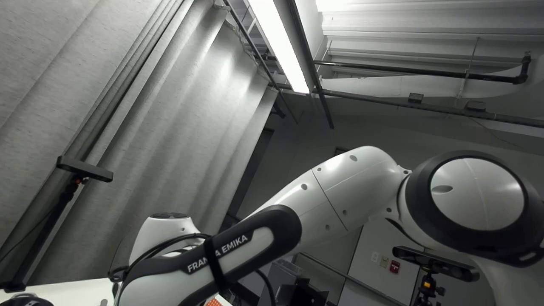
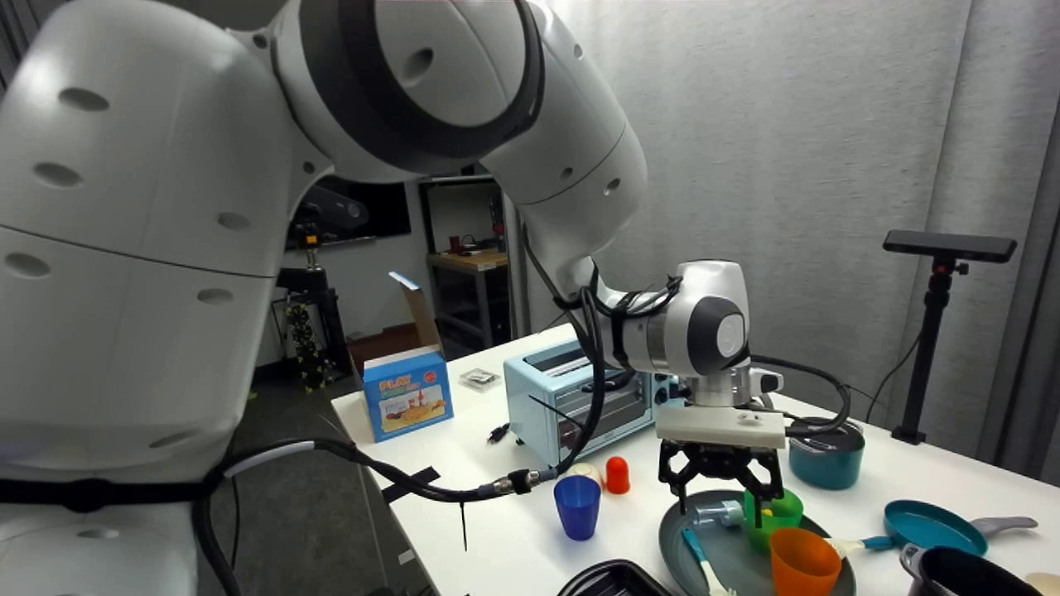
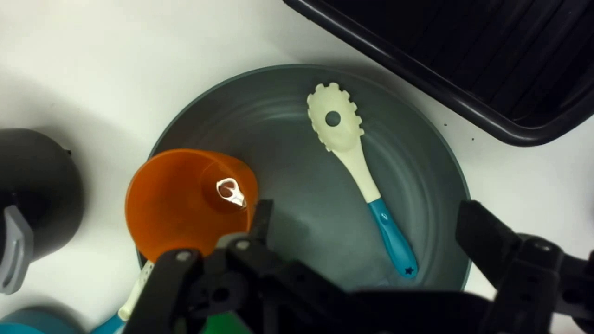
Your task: Take the brush on the plate and put it in the orange cup
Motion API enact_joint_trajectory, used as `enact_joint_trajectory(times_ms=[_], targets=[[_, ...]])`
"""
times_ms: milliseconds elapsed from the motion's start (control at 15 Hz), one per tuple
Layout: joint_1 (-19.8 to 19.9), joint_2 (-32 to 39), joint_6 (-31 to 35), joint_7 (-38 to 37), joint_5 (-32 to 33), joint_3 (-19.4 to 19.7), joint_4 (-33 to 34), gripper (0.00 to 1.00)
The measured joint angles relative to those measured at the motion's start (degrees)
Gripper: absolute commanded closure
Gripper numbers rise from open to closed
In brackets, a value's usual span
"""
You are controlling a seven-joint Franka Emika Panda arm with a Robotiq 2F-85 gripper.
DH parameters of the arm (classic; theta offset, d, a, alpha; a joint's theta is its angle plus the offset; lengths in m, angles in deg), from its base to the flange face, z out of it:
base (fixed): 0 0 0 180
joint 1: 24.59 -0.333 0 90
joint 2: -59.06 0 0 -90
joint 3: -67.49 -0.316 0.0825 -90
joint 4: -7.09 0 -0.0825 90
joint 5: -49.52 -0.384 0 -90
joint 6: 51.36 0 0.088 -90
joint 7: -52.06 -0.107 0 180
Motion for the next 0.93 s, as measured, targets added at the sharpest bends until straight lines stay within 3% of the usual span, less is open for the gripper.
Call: enact_joint_trajectory(times_ms=[933], targets=[[0.3,9.2,-2.7,4.0,0.0,-0.8,6.7,0.00]])
